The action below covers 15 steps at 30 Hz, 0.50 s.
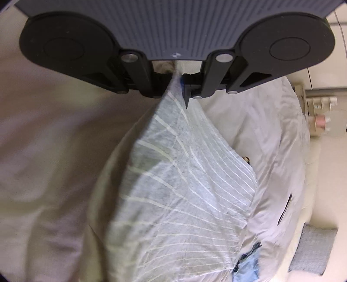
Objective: Fold clothes
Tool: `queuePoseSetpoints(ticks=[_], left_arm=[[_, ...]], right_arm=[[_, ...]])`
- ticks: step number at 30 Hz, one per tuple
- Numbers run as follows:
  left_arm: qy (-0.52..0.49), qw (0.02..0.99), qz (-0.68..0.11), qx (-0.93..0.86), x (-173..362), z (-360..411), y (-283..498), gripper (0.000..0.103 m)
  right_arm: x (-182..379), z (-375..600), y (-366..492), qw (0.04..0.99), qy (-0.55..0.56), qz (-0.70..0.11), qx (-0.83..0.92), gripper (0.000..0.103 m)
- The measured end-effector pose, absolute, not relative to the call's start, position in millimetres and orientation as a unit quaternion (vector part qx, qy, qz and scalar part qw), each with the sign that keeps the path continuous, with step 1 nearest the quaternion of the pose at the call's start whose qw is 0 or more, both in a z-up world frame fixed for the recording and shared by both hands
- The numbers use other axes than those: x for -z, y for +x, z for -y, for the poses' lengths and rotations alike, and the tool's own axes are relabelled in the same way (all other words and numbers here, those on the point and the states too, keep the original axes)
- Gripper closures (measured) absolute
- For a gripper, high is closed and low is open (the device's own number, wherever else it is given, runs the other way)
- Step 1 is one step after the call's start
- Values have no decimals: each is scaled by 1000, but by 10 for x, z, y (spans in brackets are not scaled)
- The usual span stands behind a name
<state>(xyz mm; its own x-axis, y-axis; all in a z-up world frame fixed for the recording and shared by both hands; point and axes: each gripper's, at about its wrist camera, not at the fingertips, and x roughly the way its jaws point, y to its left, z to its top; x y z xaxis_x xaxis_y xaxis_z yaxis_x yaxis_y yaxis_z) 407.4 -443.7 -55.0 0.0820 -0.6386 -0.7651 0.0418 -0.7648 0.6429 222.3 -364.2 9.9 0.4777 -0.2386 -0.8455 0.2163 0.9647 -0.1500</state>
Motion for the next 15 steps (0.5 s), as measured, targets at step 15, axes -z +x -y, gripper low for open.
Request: queuePoseSetpoints(ticks=[15], left_arm=[[728,173,207,630,247,7109,3039,99]], right_arm=[[-649,6186,751,856,271,-343,275,99]])
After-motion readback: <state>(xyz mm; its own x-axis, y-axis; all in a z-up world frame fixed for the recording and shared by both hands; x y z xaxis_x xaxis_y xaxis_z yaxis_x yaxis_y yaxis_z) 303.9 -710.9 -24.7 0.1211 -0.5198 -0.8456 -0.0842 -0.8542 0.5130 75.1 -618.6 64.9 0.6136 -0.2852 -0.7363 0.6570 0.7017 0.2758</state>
